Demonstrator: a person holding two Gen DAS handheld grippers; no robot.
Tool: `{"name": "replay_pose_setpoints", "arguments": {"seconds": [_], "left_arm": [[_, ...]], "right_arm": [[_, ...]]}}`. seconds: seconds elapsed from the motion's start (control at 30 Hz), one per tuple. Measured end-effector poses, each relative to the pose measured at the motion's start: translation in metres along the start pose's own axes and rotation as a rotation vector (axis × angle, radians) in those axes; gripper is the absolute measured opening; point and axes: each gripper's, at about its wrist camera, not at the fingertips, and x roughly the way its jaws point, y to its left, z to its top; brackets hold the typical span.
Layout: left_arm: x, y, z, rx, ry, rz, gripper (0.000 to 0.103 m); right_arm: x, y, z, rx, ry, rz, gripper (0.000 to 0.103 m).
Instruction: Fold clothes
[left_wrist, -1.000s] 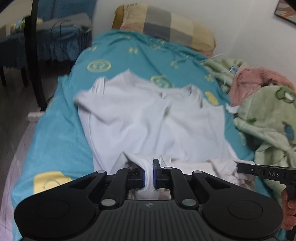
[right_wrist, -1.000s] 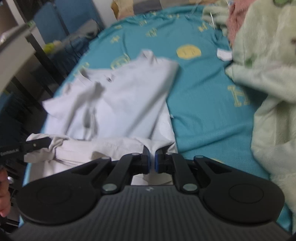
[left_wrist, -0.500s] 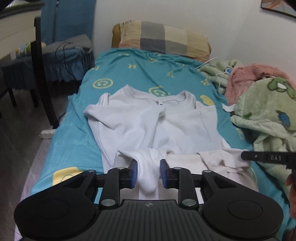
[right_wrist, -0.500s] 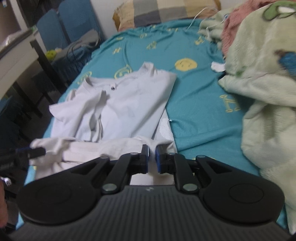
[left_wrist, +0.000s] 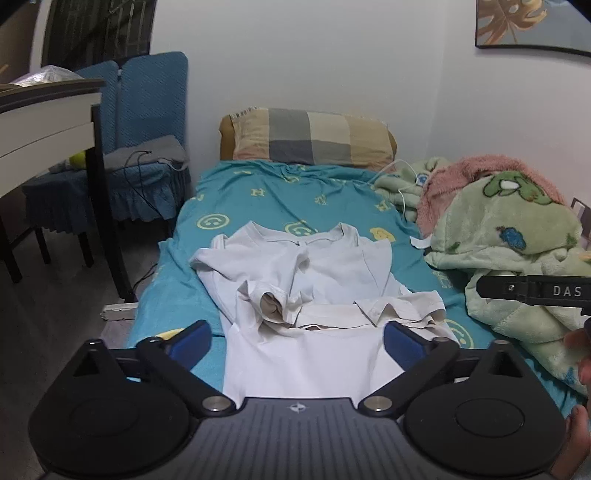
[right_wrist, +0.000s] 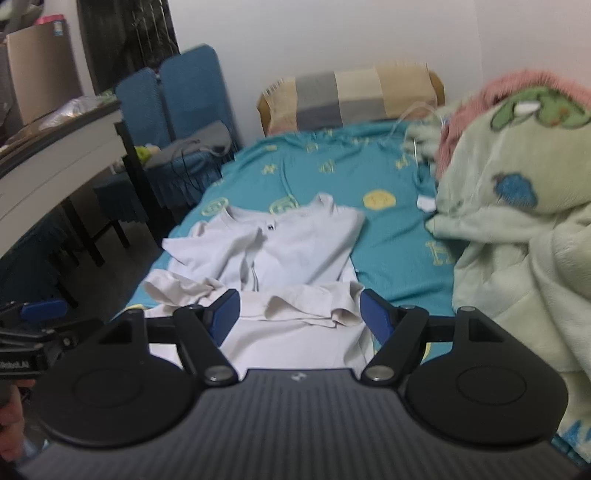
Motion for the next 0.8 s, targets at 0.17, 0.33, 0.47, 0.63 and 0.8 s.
{"name": "replay_pose_setpoints", "arguments": {"seconds": [0.17,0.33,0.47,0.63,0.8], "left_arm": [[-0.005,-0.001,-0.004,-0.003,-0.004,0.004,0.103],[0.006,-0.002,-0.004,0.018,0.012,-0.006,0.103],[0.015,0.001,-0.006,0.003,0.051,-0.014,0.103],[0.031,0.01,-0.011,-0.081,0.153,-0.066,0.103],[0.048,0.022,-0.024,-0.228,0.297,-0.109,0.101]], "right_arm": [[-0.015,0.011,-0.006,-0.038,-0.044,0.002,0.085],[-0.005,0.014,-0.005,-0.072,-0.042,-0.025,0.085],[-0.001,0.016,-0.007,-0.083,-0.036,-0.036,0.085],[0.003,0.018,-0.01,-0.087,-0.012,-0.047,0.085],[0.009,0.016,-0.013,-0.078,0.028,-0.058,0.085]]}}
